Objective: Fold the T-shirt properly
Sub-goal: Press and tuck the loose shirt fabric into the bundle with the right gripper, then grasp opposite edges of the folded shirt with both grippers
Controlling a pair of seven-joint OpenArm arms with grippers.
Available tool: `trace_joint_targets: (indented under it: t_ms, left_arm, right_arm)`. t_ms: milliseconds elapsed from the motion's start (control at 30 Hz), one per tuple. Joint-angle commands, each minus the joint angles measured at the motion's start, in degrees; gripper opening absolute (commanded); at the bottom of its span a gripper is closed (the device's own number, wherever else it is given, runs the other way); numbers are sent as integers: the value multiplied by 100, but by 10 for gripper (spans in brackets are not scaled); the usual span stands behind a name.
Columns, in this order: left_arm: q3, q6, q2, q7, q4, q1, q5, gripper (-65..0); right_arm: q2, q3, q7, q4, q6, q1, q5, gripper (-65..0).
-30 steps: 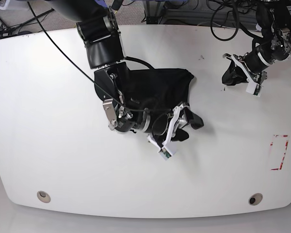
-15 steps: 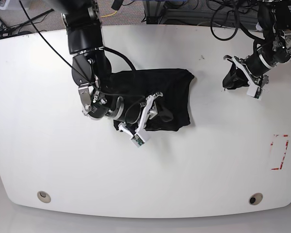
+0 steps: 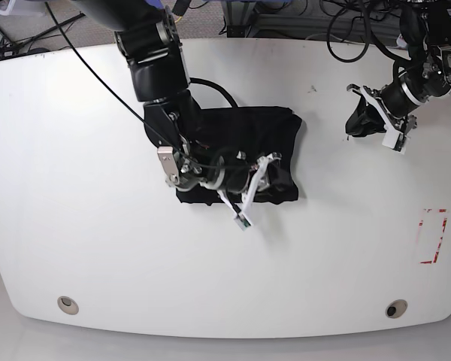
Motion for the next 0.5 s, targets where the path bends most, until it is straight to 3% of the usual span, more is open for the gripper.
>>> trace_joint_targets:
  t_ms: [0, 233, 367, 467]
  left_arm:
    - [-31, -44, -80, -130, 99, 17, -112, -587]
    - [-13, -44, -80, -130, 108, -10, -112, -587]
    - [31, -44, -72, -130, 249, -159, -112, -587]
    - [444, -17, -80, -130, 442, -318, -112, -587]
  right_arm:
    - [-116, 1, 273, -325, 44, 386, 129, -498]
    - [-125, 54, 422, -659, 44, 958, 182, -498]
    - [367, 63, 176, -105, 36, 896, 191, -498]
    - [745, 142, -44, 422, 36, 659, 191, -503]
